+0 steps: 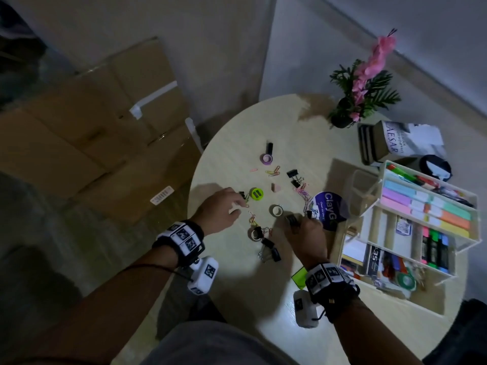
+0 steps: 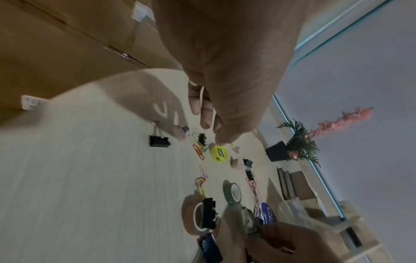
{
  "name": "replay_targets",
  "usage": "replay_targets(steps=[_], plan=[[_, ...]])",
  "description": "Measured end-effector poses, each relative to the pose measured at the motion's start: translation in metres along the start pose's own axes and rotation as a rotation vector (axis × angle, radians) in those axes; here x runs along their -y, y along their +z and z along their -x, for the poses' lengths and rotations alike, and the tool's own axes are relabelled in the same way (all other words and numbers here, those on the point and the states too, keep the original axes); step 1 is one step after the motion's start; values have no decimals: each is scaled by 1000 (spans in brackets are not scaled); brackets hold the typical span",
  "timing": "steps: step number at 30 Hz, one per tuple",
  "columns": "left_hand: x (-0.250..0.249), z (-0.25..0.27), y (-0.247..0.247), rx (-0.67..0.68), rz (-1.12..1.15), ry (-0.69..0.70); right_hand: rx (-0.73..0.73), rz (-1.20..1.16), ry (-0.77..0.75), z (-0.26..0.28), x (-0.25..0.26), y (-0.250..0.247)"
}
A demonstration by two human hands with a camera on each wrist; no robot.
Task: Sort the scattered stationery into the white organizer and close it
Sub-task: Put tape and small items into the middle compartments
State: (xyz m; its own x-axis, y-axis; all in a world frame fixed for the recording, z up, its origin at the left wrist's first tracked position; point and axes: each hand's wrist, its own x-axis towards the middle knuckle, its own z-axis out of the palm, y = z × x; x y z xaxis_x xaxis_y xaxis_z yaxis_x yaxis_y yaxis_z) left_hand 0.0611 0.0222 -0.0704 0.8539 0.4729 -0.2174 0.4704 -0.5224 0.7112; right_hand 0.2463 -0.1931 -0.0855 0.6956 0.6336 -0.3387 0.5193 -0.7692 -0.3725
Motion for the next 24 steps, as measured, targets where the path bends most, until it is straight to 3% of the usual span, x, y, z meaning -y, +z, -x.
replay_targets(steps=[12,24], plan=[[-36,-81,33,10,-421,-40,-126,-280,25,69,-7,-44],[-41,-84,39,-75,-202,-83,-283,-460,-36,112,-34,-88]])
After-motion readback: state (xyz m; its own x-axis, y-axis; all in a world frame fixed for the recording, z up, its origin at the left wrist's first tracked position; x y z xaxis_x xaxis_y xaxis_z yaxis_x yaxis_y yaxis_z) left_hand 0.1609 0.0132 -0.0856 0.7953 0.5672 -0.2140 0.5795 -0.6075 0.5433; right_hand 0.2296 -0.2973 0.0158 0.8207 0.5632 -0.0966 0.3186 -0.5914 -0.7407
